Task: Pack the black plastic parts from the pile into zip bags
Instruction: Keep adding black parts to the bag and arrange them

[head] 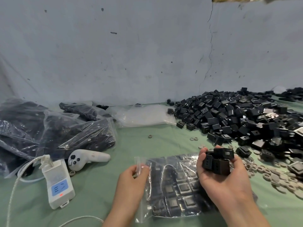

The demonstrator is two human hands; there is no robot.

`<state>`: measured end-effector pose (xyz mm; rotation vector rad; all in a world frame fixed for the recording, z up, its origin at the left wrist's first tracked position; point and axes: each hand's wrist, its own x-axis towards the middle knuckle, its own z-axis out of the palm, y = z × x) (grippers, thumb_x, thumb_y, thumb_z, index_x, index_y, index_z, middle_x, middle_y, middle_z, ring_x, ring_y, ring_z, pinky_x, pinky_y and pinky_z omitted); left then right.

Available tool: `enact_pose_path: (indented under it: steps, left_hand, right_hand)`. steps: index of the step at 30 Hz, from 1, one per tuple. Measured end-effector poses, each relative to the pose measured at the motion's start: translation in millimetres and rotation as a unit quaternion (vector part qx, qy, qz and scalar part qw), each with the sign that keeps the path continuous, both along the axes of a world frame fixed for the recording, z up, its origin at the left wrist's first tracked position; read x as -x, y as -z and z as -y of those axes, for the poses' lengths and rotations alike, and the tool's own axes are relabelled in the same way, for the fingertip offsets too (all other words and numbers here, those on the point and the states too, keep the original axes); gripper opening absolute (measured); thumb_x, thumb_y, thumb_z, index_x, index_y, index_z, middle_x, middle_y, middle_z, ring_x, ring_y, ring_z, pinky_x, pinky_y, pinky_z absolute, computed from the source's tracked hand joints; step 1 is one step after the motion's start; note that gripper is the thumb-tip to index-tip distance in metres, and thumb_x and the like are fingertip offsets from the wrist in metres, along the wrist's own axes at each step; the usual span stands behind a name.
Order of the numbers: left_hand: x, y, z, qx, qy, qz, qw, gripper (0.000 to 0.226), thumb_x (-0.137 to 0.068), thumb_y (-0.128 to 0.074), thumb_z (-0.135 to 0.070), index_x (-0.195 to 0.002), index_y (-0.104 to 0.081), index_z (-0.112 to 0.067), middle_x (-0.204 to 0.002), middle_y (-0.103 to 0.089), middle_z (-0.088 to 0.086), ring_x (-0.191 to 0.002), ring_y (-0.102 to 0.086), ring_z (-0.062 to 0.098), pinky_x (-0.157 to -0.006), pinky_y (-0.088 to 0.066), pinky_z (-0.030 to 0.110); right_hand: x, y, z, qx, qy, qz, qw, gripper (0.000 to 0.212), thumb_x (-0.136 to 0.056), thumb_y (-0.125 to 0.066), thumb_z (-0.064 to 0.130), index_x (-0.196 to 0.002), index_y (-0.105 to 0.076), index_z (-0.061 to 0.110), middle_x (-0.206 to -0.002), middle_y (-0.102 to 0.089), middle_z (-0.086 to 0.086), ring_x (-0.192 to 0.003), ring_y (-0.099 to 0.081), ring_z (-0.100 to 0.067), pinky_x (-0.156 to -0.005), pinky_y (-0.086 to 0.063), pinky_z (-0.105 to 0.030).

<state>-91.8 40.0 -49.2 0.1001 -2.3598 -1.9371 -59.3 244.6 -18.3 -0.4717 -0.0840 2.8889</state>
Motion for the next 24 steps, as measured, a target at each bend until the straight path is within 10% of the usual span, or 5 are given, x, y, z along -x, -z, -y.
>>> enact_pose_path:
  steps: [10, 17, 24]
  left_hand:
    - [4.6, 1.0, -11.6, -0.059, -0.002, 0.053, 0.997, 0.010, -0.103, -0.046, -0.016, -0.102, -0.055, -0.016, -0.088, -0.077, -0.011, -0.066, -0.060, 0.017, -0.073, -0.047, 0.034]
    - [9.3, -6.3, -12.3, -0.113, 0.047, 0.082, 0.989, 0.025, -0.108, -0.036, -0.023, -0.097, -0.044, -0.002, -0.094, -0.077, 0.002, -0.043, -0.056, 0.017, -0.042, -0.044, 0.026]
    - [16.0, -1.1, -9.3, -0.212, 0.085, 0.099, 0.969, 0.021, -0.099, -0.054, -0.017, -0.109, -0.060, 0.001, -0.100, -0.076, 0.011, -0.095, -0.074, 0.028, -0.078, -0.060, 0.037]
  right_hand:
    - [-2.7, -2.6, 4.9, 0.001, -0.025, -0.003, 1.000, 0.026, -0.090, -0.061, 0.028, -0.106, -0.067, 0.008, -0.118, -0.064, -0.018, -0.094, -0.066, -0.023, -0.071, -0.058, -0.031]
    - [-3.8, -3.9, 16.7, -0.041, -0.161, 0.014, 0.986, 0.024, -0.083, -0.067, 0.026, -0.096, -0.074, 0.008, -0.108, -0.065, -0.023, -0.084, -0.067, -0.032, -0.056, -0.058, -0.033]
    - [-1.1, -6.6, 15.1, -0.061, -0.163, 0.029, 0.984, 0.036, -0.066, -0.071, 0.019, -0.099, -0.071, 0.006, -0.110, -0.064, -0.027, -0.093, -0.067, -0.040, -0.061, -0.058, -0.034]
